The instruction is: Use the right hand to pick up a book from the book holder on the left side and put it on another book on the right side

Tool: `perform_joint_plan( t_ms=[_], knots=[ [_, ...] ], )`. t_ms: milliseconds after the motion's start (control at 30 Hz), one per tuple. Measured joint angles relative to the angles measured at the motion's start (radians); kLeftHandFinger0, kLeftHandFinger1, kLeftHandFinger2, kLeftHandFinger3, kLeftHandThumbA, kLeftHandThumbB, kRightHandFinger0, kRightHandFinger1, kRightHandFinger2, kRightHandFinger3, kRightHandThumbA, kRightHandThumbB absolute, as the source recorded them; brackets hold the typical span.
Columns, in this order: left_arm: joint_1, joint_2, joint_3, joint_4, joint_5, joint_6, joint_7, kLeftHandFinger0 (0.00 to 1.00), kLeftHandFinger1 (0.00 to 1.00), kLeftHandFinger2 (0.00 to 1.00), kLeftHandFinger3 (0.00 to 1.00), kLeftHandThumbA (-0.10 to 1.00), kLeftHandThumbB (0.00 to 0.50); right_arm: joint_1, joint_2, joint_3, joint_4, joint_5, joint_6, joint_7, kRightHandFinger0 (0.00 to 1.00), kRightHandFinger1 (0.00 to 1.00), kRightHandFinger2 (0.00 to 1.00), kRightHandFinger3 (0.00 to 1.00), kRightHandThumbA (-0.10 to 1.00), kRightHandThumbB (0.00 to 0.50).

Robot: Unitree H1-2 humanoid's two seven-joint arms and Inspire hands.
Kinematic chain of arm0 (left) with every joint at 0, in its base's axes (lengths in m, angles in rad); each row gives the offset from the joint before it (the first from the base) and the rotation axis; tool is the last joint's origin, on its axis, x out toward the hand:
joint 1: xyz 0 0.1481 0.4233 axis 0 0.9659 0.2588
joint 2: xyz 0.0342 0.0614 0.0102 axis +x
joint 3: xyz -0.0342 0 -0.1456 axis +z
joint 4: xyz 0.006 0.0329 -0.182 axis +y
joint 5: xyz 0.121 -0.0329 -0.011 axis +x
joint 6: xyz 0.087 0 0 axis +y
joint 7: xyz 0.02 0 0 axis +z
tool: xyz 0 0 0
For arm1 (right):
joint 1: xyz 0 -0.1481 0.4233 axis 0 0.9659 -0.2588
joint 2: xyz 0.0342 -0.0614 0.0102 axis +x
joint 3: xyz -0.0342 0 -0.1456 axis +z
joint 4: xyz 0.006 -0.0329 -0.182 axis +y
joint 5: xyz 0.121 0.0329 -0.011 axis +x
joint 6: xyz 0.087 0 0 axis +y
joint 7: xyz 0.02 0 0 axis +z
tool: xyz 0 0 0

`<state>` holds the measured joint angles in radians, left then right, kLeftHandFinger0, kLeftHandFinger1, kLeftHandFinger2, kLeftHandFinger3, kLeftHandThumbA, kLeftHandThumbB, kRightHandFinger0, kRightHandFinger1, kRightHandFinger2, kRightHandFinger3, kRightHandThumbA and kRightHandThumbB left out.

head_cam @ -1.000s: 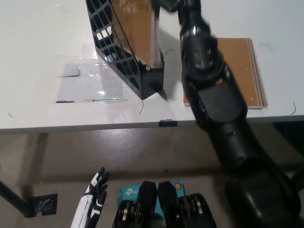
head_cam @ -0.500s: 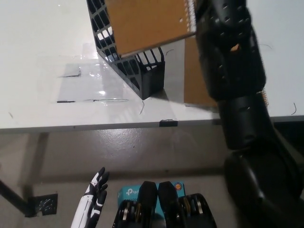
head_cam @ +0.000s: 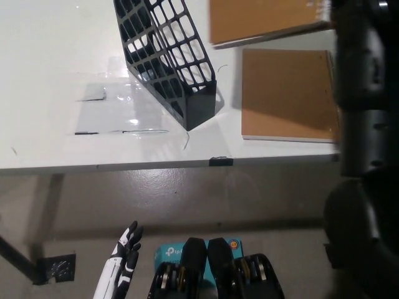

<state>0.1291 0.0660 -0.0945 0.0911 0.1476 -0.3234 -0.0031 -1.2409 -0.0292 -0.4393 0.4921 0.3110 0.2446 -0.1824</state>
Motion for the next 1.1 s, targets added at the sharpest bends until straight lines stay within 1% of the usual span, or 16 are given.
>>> perform_joint_plan(
  t_ms=[133,167,200,267,467,600,633,733,767,800,833,867,933,967,1000,1100],
  knots=[
    [0.006,0.000,0.000,0.010,-0.001,-0.001,0.000,1.00,1.00,1.00,1.00,0.97,0.165,0.008,-0.047,-0.060,0.039,0.052,0.029,0.002,0.00,0.33,0.73,1.00,-0.10,0.025],
    [0.008,0.000,0.000,0.012,-0.001,-0.002,0.000,1.00,1.00,1.00,1.00,0.97,0.166,0.016,-0.059,-0.070,0.057,0.061,0.033,0.003,0.00,0.22,0.62,1.00,-0.10,0.005],
    [0.010,0.000,0.000,0.014,-0.001,-0.002,0.000,1.00,1.00,1.00,1.00,0.97,0.165,0.025,-0.068,-0.075,0.072,0.068,0.036,0.004,0.00,0.32,0.71,1.00,-0.10,0.049],
    [0.013,0.000,0.000,0.015,-0.001,-0.003,0.000,1.00,1.00,1.00,1.00,0.97,0.159,0.043,-0.077,-0.082,0.098,0.079,0.040,0.007,0.00,0.32,0.73,1.00,-0.10,0.072],
    [0.016,-0.001,-0.002,0.018,-0.001,-0.006,0.000,1.00,1.00,1.00,1.00,0.96,0.159,0.094,-0.084,-0.108,0.286,0.108,0.040,0.014,0.00,0.24,0.75,1.00,-0.10,0.117],
    [0.016,-0.001,-0.002,0.025,-0.001,-0.008,0.000,1.00,1.00,1.00,1.00,0.95,0.164,0.103,-0.086,-0.112,0.425,0.110,0.021,0.016,0.00,0.06,0.70,1.00,-0.10,0.098],
    [0.016,-0.001,-0.002,0.025,-0.001,-0.008,0.000,1.00,1.00,1.00,1.00,0.95,0.159,0.103,-0.087,-0.115,0.470,0.113,0.002,0.020,0.00,0.04,0.68,0.80,-0.10,0.097],
    [0.015,0.000,-0.001,0.025,-0.001,-0.008,0.000,1.00,1.00,1.00,1.00,0.95,0.146,0.103,-0.095,-0.117,0.549,0.123,-0.042,0.032,0.00,0.07,0.68,0.57,-0.10,0.112],
    [0.015,0.000,-0.001,0.025,-0.001,-0.008,0.000,1.00,1.00,1.00,1.00,0.94,0.144,0.103,-0.100,-0.117,0.575,0.126,-0.056,0.037,0.00,0.06,0.69,0.64,-0.10,0.102],
    [0.015,-0.001,-0.001,0.026,-0.001,-0.008,0.000,1.00,1.00,1.00,1.00,0.94,0.135,0.103,-0.105,-0.116,0.599,0.127,-0.072,0.042,0.00,0.07,0.70,0.53,-0.10,0.102],
    [0.015,-0.001,-0.001,0.026,-0.001,-0.008,0.000,1.00,1.00,1.00,1.00,0.94,0.134,0.103,-0.109,-0.116,0.616,0.128,-0.083,0.046,0.00,0.08,0.70,0.57,-0.10,0.104],
    [0.014,-0.001,-0.001,0.027,-0.001,-0.008,0.000,1.00,1.00,1.00,1.00,0.94,0.132,0.102,-0.118,-0.115,0.641,0.129,-0.101,0.053,0.00,0.09,0.70,0.76,-0.10,0.104],
    [0.015,-0.001,-0.001,0.027,-0.001,-0.009,0.000,1.00,1.00,1.00,1.00,0.93,0.125,0.102,-0.129,-0.112,0.678,0.129,-0.127,0.061,0.00,0.11,0.70,0.51,-0.10,0.107],
    [0.014,-0.001,-0.001,0.028,-0.002,-0.009,0.000,1.00,1.00,1.00,1.00,0.93,0.125,0.102,-0.135,-0.108,0.698,0.128,-0.141,0.063,0.00,0.11,0.69,0.51,-0.10,0.107],
    [0.014,-0.001,-0.001,0.028,-0.002,-0.009,0.000,1.00,1.00,1.00,1.00,0.94,0.127,0.102,-0.137,-0.104,0.710,0.128,-0.152,0.065,0.00,0.12,0.69,0.39,-0.10,0.110],
    [0.014,-0.001,-0.001,0.028,-0.002,-0.009,0.000,1.00,1.00,1.00,1.00,0.94,0.137,0.102,-0.141,-0.096,0.738,0.128,-0.181,0.074,0.00,0.24,0.67,0.81,-0.10,0.131]
  ],
)
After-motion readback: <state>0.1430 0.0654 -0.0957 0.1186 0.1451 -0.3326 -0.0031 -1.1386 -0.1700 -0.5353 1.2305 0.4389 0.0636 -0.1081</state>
